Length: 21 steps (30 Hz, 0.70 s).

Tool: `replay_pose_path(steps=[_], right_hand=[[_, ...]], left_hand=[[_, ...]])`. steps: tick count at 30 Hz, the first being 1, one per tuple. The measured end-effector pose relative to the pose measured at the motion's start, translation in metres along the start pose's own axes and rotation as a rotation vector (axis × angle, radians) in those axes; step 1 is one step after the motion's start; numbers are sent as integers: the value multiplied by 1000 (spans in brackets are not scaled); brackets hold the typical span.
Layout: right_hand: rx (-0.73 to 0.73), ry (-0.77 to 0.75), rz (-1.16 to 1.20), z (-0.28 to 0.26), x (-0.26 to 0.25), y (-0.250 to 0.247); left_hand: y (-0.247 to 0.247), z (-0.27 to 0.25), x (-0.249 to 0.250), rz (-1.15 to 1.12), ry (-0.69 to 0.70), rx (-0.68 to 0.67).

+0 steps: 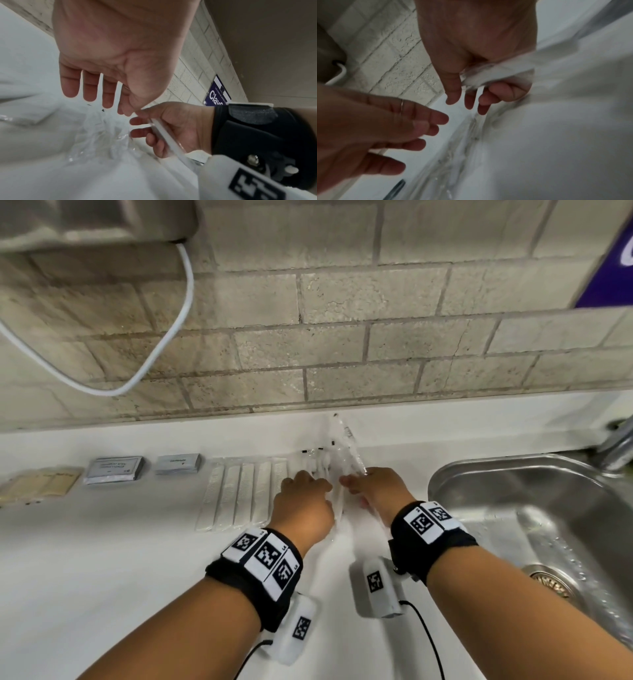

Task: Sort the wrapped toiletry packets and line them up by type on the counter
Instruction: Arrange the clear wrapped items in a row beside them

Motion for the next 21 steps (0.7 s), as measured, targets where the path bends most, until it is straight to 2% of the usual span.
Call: replay_pose_path(steps=[5, 7, 9, 15, 21], right_hand=[[-96, 164, 252, -4, 8, -5], [-105, 221, 353, -4, 14, -10], [-75, 212, 383, 1, 19, -19], [10, 172, 237, 11, 22, -43], [-21, 119, 27, 26, 11, -39]], left_hand=[[-1, 0, 4, 32, 66, 61], [1, 1, 15, 98, 141, 59], [7, 2, 27, 171, 220, 26], [23, 2, 45, 370, 255, -65], [27, 3, 43, 319, 249, -71]])
Point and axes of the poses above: each hand's wrist, its own z-axis towards the middle knuckle, its own y-axis out of the palm, x = y × z, the point moved 9 cm from there along z, towards the middle knuckle, and after that the axes turned 2 degrees about z, right-handed, at the moved point
